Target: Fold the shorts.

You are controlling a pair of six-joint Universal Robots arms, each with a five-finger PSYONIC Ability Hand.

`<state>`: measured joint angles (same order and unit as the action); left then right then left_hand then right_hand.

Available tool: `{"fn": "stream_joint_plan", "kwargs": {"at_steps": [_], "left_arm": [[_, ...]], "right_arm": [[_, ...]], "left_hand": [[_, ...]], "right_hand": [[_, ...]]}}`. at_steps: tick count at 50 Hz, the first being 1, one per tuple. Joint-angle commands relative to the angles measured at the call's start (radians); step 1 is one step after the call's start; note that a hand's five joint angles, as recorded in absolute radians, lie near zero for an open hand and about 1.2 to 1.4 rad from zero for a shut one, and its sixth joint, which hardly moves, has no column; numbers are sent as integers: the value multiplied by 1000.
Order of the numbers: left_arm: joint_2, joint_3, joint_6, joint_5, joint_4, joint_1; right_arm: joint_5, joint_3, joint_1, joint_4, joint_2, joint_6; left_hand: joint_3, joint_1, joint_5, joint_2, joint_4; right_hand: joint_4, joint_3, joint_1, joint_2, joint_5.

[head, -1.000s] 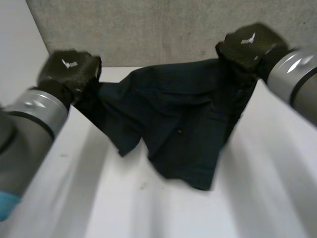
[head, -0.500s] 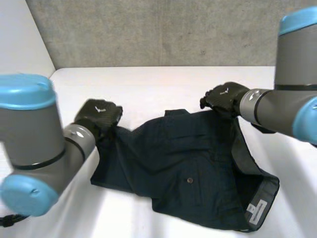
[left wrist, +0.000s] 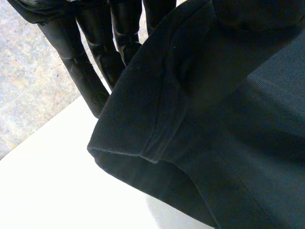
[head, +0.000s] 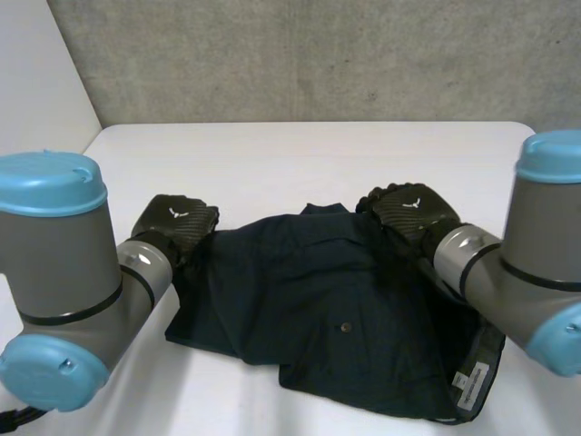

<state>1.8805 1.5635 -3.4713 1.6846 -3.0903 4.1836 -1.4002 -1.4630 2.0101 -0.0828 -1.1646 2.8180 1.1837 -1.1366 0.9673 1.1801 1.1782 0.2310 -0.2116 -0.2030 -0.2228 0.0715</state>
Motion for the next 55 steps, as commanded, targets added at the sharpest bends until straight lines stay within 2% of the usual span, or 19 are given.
{"fn": "stream_joint_plan", "kwargs": {"at_steps": [1,7,10,11,12,13,14,17,20,23,27,28,32,35,41,45,48,52,55], "left_arm": [[-50,46,1,0,-5,-2],[-69,55,1,0,-19,-2],[-69,53,1,0,-24,-4],[-67,52,1,0,-25,-4],[-69,52,1,0,-25,-4],[-67,50,1,0,-25,-4],[-67,50,1,0,-25,-4],[-67,49,0,0,-25,-2],[-69,47,0,0,-25,0],[-69,44,-3,-2,-25,4],[-73,38,-14,-3,-19,6],[-78,35,-15,-5,-18,6],[-101,33,-15,-5,-11,1],[-112,41,-15,-6,-11,-5],[-92,40,-19,-5,-19,-31],[-8,-12,-34,1,-28,-28],[64,-141,-100,12,-28,-28],[104,-366,-189,41,-50,-27],[100,-566,-200,96,-117,-23]], "right_arm": [[-14,101,6,17,164,118],[-13,153,19,49,244,242],[-13,161,38,100,270,287],[-13,161,41,112,272,294],[-17,159,45,135,272,301],[-23,159,47,144,272,299],[-28,159,47,153,269,298],[-42,165,47,166,224,281],[-39,174,38,146,119,233],[-31,184,35,75,8,115],[-29,242,35,-102,-84,-87],[-31,268,35,-200,-101,-189],[-40,299,36,-433,-116,-401],[-36,300,47,-527,-116,-449],[-31,288,47,-535,-87,-430],[-39,312,49,-534,9,-434],[-51,395,53,-502,72,-431],[-112,576,53,-378,111,-430],[-193,745,53,-209,105,-428]], "left_hand": [[151,-198,193,155,157],[151,-198,193,155,157],[151,-198,193,155,157],[151,-198,193,155,157],[151,-198,193,155,157],[151,-198,193,155,157],[151,-198,193,155,157],[151,-198,193,155,157],[145,-193,187,149,151],[143,-190,184,146,148],[134,-181,176,137,139],[128,-175,170,131,133],[119,-166,161,123,124],[119,-166,161,123,124],[119,-166,161,123,124],[119,-166,161,123,124],[119,-166,161,123,124],[116,-163,158,120,122],[-27,-20,15,-24,-22]], "right_hand": [[24,-44,-52,-32,9],[97,-117,-125,-106,82],[317,-337,-345,-325,302],[422,-442,-450,-431,407],[860,-879,-887,-868,844],[1128,-1148,-1156,-1137,1113],[1165,-1184,-1193,-1173,1150],[1165,-1185,-1193,-1173,1150],[1165,-1185,-1193,-1173,1150],[1165,-1185,-1193,-1173,1150],[1165,-1185,-1193,-1173,1150],[1165,-1185,-1193,-1173,1150],[1165,-1185,-1193,-1173,1150],[1165,-1185,-1193,-1173,1150],[1165,-1185,-1193,-1173,1150],[1165,-1185,-1193,-1173,1150],[1165,-1185,-1193,-1173,1150],[1165,-1185,-1193,-1173,1150],[1165,-1185,-1193,-1173,1150]]}}
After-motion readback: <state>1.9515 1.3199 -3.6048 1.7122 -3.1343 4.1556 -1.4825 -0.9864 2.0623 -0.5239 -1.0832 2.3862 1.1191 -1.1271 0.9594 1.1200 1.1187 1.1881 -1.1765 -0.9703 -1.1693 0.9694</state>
